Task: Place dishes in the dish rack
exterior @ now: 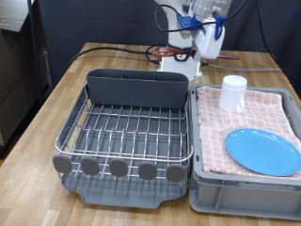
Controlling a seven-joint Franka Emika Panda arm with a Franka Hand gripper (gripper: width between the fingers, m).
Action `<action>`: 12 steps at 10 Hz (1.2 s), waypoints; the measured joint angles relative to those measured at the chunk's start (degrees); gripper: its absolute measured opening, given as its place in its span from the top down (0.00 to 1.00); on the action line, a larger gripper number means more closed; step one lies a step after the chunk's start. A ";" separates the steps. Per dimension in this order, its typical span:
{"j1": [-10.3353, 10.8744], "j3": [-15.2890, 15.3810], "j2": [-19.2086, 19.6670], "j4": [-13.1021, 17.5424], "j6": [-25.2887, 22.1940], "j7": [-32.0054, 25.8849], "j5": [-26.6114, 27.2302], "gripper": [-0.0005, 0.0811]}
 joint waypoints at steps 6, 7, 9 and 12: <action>0.75 -10.62 -5.49 -5.44 -0.48 -9.30 6.75 0.88; 1.19 -12.71 -5.48 -5.82 -0.48 -12.13 8.81 0.88; 1.31 -15.05 -5.44 -6.46 1.17 -15.66 9.79 0.88; 1.42 -15.26 -5.08 -6.10 1.18 -15.68 11.08 0.88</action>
